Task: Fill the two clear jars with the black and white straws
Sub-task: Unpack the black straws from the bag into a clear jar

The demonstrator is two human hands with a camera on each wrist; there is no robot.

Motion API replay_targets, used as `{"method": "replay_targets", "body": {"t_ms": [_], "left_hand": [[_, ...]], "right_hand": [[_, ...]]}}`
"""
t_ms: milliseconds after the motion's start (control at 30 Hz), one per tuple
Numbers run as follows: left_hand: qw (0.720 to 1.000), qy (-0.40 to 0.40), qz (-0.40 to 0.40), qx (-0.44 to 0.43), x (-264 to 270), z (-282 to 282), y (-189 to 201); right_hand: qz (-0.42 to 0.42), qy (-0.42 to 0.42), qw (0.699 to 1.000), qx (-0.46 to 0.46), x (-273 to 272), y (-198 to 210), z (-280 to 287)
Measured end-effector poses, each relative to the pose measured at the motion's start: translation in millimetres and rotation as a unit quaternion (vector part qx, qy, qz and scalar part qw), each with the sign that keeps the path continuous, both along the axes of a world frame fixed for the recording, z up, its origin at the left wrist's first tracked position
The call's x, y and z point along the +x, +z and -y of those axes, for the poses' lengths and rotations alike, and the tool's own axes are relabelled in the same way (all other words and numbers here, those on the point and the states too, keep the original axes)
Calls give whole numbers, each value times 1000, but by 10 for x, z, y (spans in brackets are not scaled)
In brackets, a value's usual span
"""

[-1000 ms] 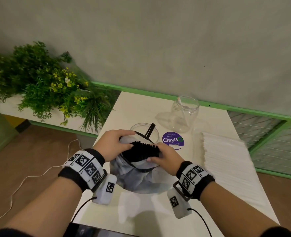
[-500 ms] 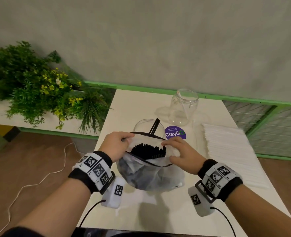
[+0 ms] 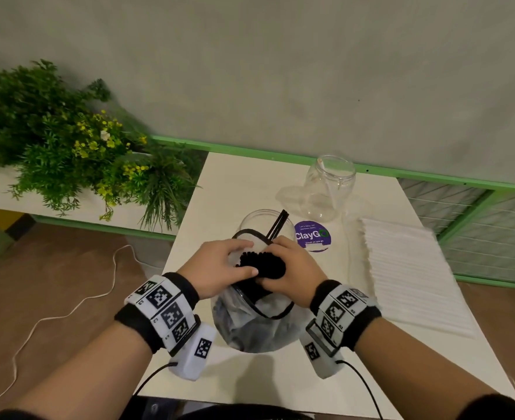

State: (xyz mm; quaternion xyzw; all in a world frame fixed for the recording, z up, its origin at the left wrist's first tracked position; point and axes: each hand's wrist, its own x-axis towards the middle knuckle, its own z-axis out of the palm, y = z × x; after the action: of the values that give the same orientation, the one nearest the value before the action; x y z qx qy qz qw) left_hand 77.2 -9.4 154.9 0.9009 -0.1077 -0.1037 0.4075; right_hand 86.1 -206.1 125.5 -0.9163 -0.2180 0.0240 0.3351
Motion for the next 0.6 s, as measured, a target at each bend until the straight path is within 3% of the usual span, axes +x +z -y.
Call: {"method": "replay_targets", "body": {"t_ms": [133, 300, 367, 500, 600], "left_hand": [[999, 22, 23, -18, 34, -72, 24], [998, 56, -15, -11, 98, -92, -140], [997, 66, -24, -27, 126, -65, -156], [995, 69, -26, -64, 162, -47, -96], [995, 64, -57, -59, 156, -48, -98]], "right_hand": [[49, -34, 996, 65, -18, 82, 274], [10, -59, 997, -45, 11, 0, 685], [0, -65, 997, -42, 7, 14, 707], [58, -85, 994, 35, 24, 146, 746], [-6, -60, 997, -42, 44, 82, 766]]}}
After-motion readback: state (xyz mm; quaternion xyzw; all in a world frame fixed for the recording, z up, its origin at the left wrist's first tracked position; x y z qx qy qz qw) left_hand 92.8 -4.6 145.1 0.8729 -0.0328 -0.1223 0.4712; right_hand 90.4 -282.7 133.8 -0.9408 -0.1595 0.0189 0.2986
